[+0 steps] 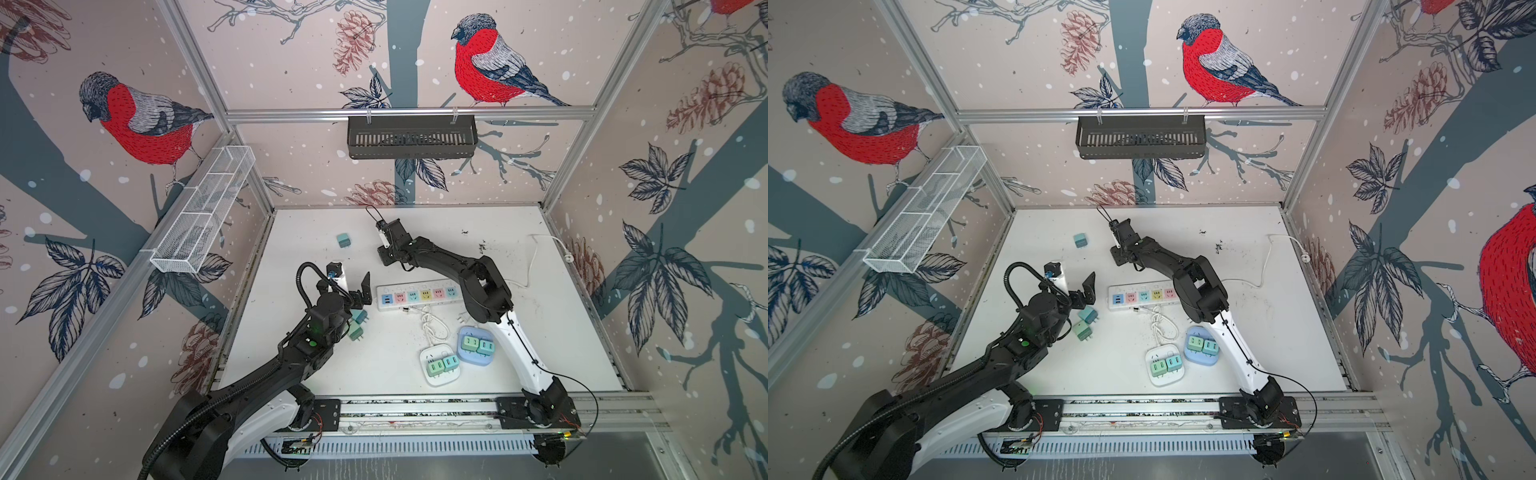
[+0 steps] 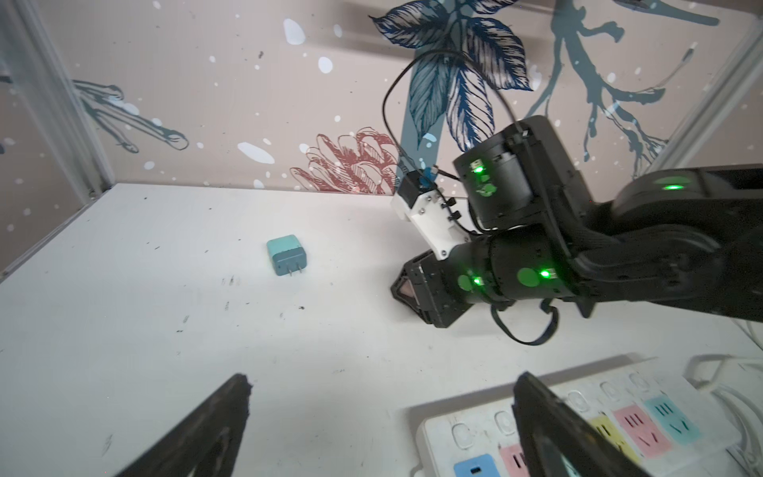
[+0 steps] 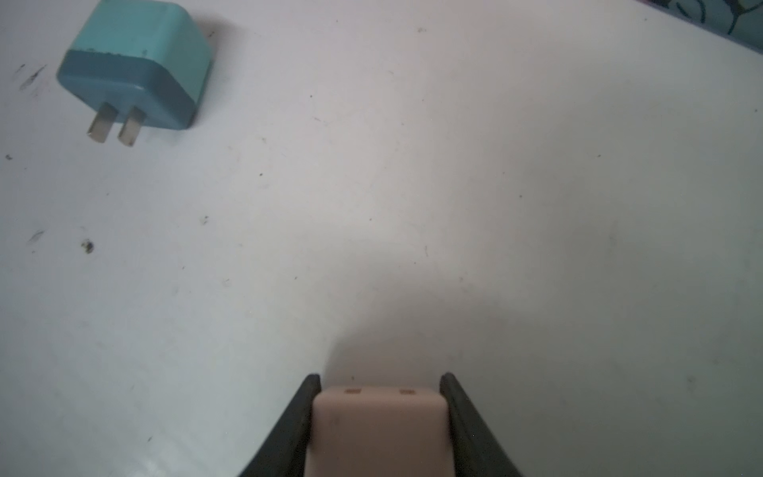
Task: Insert the plug
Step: 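Close the right gripper on the pink adapter, then lift the pink adapter with the right gripper toward the left gripper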
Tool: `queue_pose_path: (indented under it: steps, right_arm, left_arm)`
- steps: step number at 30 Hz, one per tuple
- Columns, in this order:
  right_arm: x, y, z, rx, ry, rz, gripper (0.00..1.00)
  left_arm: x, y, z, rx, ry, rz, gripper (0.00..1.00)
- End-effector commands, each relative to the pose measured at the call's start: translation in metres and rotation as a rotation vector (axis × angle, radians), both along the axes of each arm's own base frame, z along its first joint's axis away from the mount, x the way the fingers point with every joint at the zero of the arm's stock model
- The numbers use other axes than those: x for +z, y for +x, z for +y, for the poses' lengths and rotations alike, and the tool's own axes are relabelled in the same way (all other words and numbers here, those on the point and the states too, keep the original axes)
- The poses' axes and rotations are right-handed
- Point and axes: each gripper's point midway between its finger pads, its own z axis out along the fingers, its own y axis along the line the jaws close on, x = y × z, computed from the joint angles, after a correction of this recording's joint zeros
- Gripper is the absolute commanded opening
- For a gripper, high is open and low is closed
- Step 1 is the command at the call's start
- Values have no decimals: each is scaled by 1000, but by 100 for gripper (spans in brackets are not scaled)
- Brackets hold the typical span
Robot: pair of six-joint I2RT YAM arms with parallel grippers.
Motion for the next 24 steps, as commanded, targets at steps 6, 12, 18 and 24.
queue_pose_path:
  steps: [6,12,18,24]
  right_arm:
    - [184,2,0,79,133,-308,22]
    - [247,-39,-28,122,267,-517,19]
    - [230,-114,-71,233,325,-711,17]
    - [235,-181,-118,319,331,-933,15]
  left_arm:
    - [13,-7,16,61,-85,-37,99]
    - [20,-14,10,4,-87,-73,98]
    - [34,-27,-6,-127,-133,-138,98]
    - [47,-41,-32,-302,-125,-188,86]
